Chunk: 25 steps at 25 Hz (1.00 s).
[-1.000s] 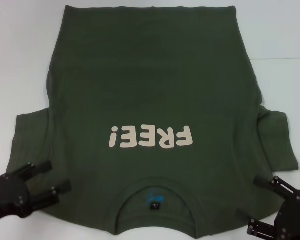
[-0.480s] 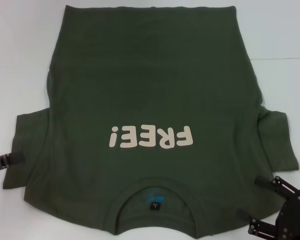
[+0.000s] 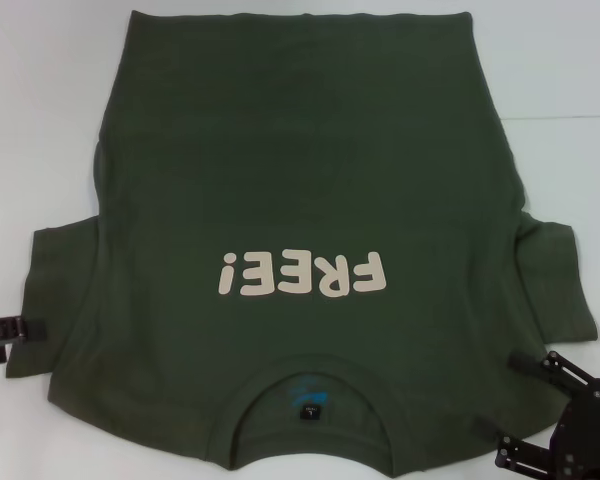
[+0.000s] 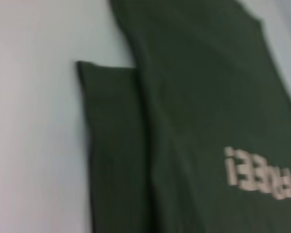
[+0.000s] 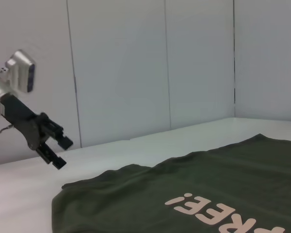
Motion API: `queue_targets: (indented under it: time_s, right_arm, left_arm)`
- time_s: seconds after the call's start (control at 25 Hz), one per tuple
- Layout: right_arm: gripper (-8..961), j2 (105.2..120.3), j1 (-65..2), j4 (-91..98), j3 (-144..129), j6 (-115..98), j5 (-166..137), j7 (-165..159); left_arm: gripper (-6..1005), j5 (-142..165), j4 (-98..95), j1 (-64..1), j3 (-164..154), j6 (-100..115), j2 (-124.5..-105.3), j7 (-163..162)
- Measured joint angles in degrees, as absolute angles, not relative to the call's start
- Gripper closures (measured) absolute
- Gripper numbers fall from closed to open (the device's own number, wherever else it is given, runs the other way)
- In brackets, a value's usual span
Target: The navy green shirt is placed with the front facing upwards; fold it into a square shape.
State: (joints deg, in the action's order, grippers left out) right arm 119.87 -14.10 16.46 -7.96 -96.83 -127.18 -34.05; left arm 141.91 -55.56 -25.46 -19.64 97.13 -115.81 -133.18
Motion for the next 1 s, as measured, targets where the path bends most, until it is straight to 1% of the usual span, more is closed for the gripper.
queue_targets:
  time_s: [0.4,1.0]
  right_arm:
    - [37,119.79,-14.3,16.8,-7.9,-96.5,-127.2,-35.4]
    - [37,119.79,-14.4,16.8,-8.0,-96.2,-127.2,-35.5]
  left_arm:
    - [94,146.5,-57.6,-28.3,-29.2,90.5,-116.31,-137.7]
    - [94,149.4,-55.2,-28.9,-30.8,85.6,-116.37,-140.1]
